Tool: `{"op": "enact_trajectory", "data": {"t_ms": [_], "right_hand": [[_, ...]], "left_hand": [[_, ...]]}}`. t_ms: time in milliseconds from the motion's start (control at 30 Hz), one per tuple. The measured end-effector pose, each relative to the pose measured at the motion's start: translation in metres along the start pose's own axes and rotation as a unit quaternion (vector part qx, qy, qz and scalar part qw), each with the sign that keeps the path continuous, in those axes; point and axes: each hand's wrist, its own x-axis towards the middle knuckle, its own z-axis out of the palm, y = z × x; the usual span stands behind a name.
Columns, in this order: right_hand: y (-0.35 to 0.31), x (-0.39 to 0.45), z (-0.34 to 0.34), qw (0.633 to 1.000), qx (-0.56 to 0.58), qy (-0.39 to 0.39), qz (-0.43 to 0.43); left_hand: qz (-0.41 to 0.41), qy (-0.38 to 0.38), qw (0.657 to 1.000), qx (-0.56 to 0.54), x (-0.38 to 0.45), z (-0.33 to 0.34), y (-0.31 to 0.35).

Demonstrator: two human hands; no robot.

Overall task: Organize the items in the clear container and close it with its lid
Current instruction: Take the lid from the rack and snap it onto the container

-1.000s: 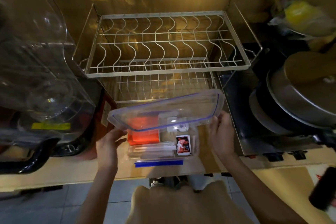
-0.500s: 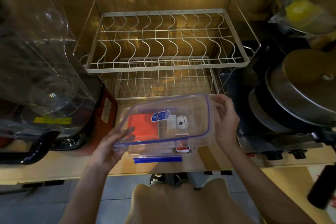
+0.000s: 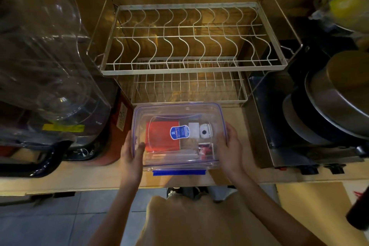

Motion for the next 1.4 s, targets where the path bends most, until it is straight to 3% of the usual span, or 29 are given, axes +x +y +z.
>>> {"op": "enact_trajectory", "data": {"t_ms": [100,333,633,867,1000,1100,1167,1300,1400], "right_hand": [[0.011,-0.001,0.005,0.998,-0.055,0.003,-0.020],[0.027,0.005,0.015,0.991,-0.134,0.015,-0.003],[0.026,0.001,0.013,0.994,-0.111,-0.006,-0.014],[0.030,0.007,0.011,0.998,-0.061,-0.014,0.025],[0.025,0.026,0.016,0.991,-0.121,-0.027,0.056],[0.009,0.049,0.022,0.939,-0.338,-0.051,-0.038],[-0.010,0.068,0.030,0.895,-0.417,-0.095,-0.127],[-0.030,0.108,0.057,0.827,-0.457,-0.274,-0.179],[-0.035,0.128,0.071,0.808,-0.465,-0.328,-0.152]], "left_hand": [[0.009,0.015,0.998,0.059,0.001,0.003,-0.005],[-0.024,0.004,0.998,0.049,0.016,0.004,-0.018],[-0.069,0.026,0.997,0.015,0.025,0.006,-0.029],[-0.099,0.016,0.994,-0.044,0.026,0.005,-0.029],[-0.096,0.066,0.993,-0.001,0.033,0.012,-0.024],[-0.099,0.087,0.991,0.012,0.036,0.018,-0.017],[-0.096,0.085,0.992,0.017,0.037,0.022,-0.015],[-0.077,0.064,0.995,0.025,0.042,0.032,-0.011],[-0.063,0.044,0.997,0.010,0.044,0.035,-0.007]]}}
